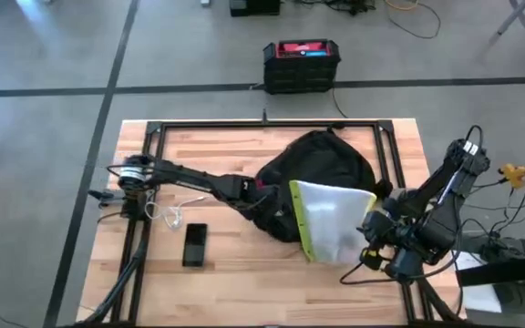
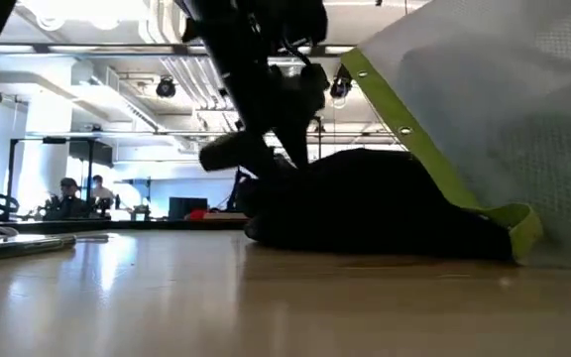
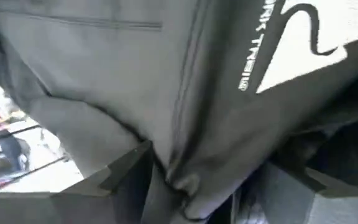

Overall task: Unpack backpack
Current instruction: Put the yellow green zip bag into the black backpack

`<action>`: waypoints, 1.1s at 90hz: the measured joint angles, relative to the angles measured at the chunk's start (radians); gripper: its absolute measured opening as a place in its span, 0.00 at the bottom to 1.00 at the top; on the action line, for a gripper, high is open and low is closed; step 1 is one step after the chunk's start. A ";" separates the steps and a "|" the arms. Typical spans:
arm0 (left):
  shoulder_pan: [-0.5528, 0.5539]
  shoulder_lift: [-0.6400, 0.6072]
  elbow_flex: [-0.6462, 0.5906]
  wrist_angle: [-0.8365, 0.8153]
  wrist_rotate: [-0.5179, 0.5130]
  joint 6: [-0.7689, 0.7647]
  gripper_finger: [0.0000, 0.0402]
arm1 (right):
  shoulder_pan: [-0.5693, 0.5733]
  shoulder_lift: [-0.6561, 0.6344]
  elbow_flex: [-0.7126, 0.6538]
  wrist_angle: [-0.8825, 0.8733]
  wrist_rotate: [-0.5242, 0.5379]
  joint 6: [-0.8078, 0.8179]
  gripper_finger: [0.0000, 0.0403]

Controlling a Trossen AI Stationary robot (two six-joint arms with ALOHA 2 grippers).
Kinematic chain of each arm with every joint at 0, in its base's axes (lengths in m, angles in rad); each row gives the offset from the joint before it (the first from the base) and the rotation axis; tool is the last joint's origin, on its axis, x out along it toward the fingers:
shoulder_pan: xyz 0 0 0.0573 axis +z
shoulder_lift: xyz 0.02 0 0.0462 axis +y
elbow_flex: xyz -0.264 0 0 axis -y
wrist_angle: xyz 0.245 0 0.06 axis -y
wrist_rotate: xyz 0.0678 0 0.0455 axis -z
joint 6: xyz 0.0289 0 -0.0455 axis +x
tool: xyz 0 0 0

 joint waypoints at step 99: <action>0.082 -0.583 0.072 -0.333 0.019 -1.219 0.00 | 0.000 -0.008 0.196 0.422 0.453 -0.951 0.00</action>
